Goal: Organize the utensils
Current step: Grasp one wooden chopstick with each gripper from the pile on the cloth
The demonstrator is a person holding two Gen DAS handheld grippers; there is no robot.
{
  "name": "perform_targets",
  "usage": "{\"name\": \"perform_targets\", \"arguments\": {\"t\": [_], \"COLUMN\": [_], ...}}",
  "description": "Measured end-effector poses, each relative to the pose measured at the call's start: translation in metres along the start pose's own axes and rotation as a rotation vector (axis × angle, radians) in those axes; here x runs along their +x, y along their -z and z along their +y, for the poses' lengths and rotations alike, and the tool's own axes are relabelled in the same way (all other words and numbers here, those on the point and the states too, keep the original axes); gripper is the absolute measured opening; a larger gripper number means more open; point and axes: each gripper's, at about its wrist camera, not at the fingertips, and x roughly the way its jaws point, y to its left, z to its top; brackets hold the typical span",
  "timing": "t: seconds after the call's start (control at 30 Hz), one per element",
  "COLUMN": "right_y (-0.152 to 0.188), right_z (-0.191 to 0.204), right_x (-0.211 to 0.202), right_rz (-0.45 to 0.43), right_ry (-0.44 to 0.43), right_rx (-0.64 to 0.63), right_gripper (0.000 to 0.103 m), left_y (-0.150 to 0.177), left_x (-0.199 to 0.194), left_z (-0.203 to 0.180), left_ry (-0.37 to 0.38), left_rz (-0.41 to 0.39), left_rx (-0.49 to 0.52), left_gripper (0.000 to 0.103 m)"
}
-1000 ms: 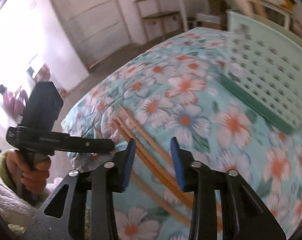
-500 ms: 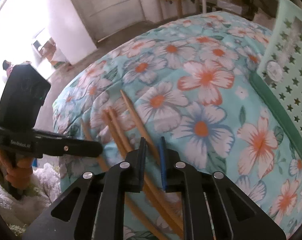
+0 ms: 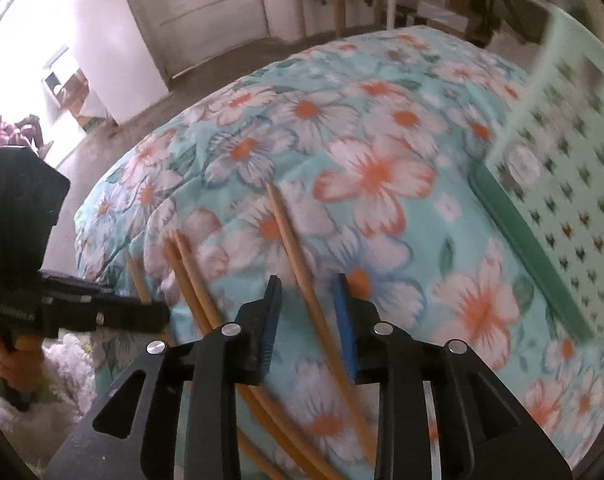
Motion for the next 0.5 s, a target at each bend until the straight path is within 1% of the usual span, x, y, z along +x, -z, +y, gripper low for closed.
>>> {"name": "perform_targets", "arguments": {"t": [0.03,0.1,0.13,0.23,0.33,0.5], "right_y": [-0.004,-0.01,-0.013,-0.018,-0.02,-0.017], "right_z": [0.002,0.005,0.007,0.006,0.002,-0.019], "right_x": [0.003,0.008,0.011,0.01,-0.011,-0.074], "right_rz": [-0.007,-0.02,-0.026,-0.054,-0.128,-0.292], "right_ry": [0.01,0.015,0.019,0.027,0.066,0.159], "right_rx": [-0.007,-0.008,-0.004,0.007,0.014,0.09], "right_gripper": [0.028,0.021,0.012,0.008,0.006,0.004], "left_y": [0.0,0.0,0.0,0.0,0.0,0.001], "left_x": [0.0,0.0,0.0,0.0,0.0,0.0], "left_z": [0.0,0.0,0.0,0.0,0.0,0.001], "left_ry": [0.0,-0.001,0.0,-0.002,-0.003,0.001], "left_rz": [0.0,0.0,0.0,0.0,-0.002,-0.006], "left_rx": [0.0,0.001,0.001,0.002,0.004,-0.007], "left_gripper": [0.015,0.015,0.015,0.015,0.016,0.016]}}
